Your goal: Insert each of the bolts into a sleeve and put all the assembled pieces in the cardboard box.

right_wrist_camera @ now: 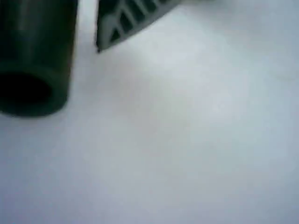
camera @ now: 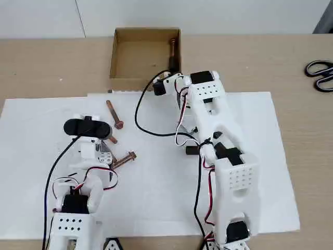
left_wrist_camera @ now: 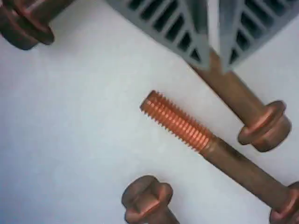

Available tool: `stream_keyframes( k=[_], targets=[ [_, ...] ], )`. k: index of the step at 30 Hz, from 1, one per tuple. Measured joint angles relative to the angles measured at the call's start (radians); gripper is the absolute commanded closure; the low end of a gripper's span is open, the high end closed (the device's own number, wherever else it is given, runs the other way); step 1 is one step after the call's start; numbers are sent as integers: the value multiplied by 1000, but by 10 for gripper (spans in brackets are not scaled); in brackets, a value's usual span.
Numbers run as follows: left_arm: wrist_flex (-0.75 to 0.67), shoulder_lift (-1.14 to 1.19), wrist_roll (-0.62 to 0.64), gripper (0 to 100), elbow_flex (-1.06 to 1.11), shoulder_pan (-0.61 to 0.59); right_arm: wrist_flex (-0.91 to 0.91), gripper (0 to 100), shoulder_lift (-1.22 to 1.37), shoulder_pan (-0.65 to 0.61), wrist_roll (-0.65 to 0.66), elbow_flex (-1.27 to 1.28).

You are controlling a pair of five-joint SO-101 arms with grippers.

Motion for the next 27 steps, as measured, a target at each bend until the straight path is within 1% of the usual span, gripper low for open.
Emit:
stream_keyframes(
  k=[5, 8, 17, 20, 23, 27],
  targets=[
    [0, 0, 0, 994, 0, 0, -3, 943, 0, 0, 0, -2],
    [0, 0, 0, 994, 0, 0, -3, 993, 0, 0, 0, -2],
    [0, 0, 0, 994, 0, 0, 17, 991, -23, -17, 0, -2],
    [0, 0, 0, 994, 0, 0, 40, 993, -87, -38, -17, 0],
    [0, 0, 0, 993, 0, 0, 86, 996, -199, -32, -29, 0],
    [6, 2, 0, 952, -11, 0, 135, 996, -341, -17, -44, 0]
  ],
)
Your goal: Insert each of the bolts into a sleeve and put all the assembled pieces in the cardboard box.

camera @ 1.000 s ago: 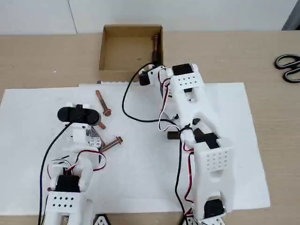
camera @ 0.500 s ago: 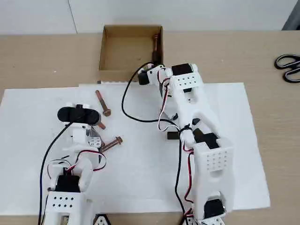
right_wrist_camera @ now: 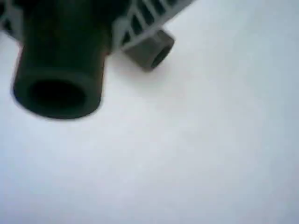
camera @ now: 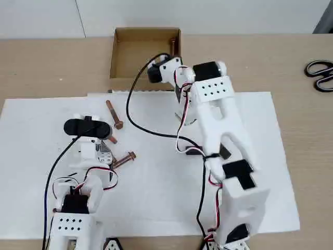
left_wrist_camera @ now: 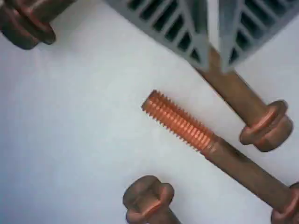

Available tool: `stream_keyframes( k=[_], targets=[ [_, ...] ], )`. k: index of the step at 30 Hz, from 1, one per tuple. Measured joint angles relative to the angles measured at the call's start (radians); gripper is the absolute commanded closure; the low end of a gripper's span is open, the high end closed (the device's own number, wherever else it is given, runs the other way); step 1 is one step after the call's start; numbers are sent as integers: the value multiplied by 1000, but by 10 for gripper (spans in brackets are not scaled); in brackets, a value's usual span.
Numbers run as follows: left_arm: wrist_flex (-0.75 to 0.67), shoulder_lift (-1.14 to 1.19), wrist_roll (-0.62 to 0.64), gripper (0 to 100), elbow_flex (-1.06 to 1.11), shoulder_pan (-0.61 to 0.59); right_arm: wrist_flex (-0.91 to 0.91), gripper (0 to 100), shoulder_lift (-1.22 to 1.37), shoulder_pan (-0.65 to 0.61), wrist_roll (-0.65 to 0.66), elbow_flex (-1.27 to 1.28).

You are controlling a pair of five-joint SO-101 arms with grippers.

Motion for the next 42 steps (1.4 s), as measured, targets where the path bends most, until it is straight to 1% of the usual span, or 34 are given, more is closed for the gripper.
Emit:
stream_keyframes(
  k=[3, 7, 17, 22, 23, 25, 28, 31, 36, 39, 42],
  targets=[
    [97, 14, -2, 944, -100, 0, 8, 996, -92, 69, -28, 0],
    [250, 104, -3, 945, -327, 0, 9, 996, -167, 149, -37, 81],
    [528, 598, -3, 994, -959, 0, 9, 996, -353, 304, -40, 381],
    [684, 836, -8, 987, -1201, 0, 8, 995, -476, 374, -40, 517],
    [729, 878, -28, 987, -1246, 0, 8, 995, -496, 388, -40, 545],
    [825, 956, -115, 986, -1324, 0, 8, 995, -534, 410, -40, 595],
    [951, 1062, -218, 986, -1396, 20, 9, 995, -582, 425, -40, 667],
    [1016, 1143, -319, 986, -1410, 43, 9, 995, -620, 442, -40, 720],
    [1040, 1189, -479, 970, -1413, 92, 8, 995, -654, 443, -40, 763],
    [1040, 1198, -511, 931, -1413, 117, 8, 995, -655, 443, -40, 775],
    [1040, 1198, -537, 928, -1389, 150, 8, 995, -658, 443, -40, 776]
  ],
)
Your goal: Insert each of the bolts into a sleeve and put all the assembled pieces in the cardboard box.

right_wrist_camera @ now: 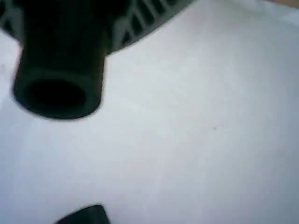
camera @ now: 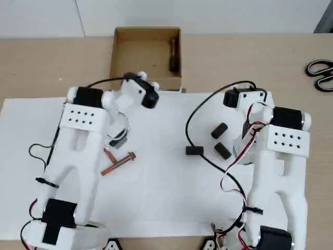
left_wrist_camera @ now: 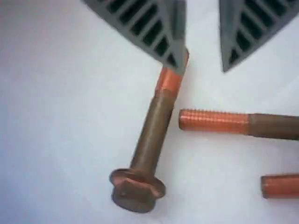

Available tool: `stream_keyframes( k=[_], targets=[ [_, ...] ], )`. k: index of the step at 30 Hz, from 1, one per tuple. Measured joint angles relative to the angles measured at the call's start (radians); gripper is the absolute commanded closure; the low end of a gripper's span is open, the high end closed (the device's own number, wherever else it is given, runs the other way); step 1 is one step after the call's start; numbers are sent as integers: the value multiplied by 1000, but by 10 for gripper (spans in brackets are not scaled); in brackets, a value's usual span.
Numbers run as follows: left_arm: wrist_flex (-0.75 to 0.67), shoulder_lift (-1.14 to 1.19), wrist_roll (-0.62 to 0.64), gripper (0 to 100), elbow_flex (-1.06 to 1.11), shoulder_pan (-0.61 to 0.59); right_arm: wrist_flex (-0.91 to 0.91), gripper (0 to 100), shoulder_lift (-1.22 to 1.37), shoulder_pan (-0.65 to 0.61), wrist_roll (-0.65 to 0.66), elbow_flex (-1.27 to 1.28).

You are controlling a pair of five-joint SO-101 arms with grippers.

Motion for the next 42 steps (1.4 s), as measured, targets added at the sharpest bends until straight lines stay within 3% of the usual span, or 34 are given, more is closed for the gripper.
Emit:
stream_keyframes(
  k=[7, 27, 42],
  targets=[
    [0, 5, -9, 927, 84, 75, 0, 995, -32, 0, 0, 0],
    [-236, 5, -77, 923, 261, 80, 0, 995, -34, 0, 0, 0],
    [-310, 120, -89, 902, 285, 78, 0, 995, -34, 0, 0, 0]
  ],
)
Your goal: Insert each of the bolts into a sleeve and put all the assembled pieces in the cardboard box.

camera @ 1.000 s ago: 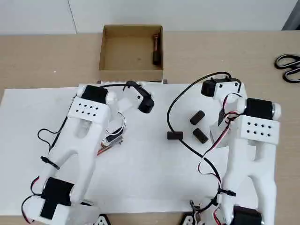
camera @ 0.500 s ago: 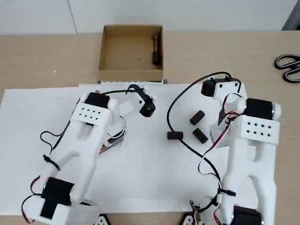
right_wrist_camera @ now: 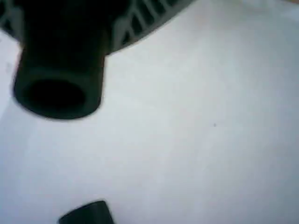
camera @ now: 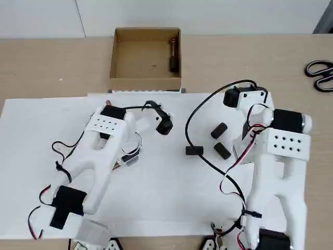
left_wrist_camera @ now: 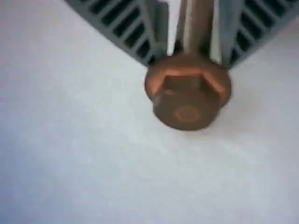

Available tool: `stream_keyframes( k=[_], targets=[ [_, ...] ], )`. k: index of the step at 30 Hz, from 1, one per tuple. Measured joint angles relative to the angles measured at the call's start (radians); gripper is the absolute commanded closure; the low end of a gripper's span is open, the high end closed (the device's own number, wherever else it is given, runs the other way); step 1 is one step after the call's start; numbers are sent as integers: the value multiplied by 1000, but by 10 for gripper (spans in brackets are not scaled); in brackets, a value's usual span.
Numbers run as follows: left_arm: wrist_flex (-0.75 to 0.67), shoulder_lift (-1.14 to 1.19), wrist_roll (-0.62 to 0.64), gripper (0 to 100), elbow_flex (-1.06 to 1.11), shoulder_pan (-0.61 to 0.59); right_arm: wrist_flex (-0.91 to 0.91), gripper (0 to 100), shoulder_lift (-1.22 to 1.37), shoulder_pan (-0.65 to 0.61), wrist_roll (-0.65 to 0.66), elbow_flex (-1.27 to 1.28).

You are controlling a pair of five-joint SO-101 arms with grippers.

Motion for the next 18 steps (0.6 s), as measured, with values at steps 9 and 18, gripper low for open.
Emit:
stream_keyframes(
  k=[9, 18],
  targets=[
    [-5, 5, -12, 897, 3, 0, 0, 995, -2, 0, 0, 63],
    [-60, 60, -15, 911, 15, 0, 0, 995, -2, 0, 0, 64]
  ],
)
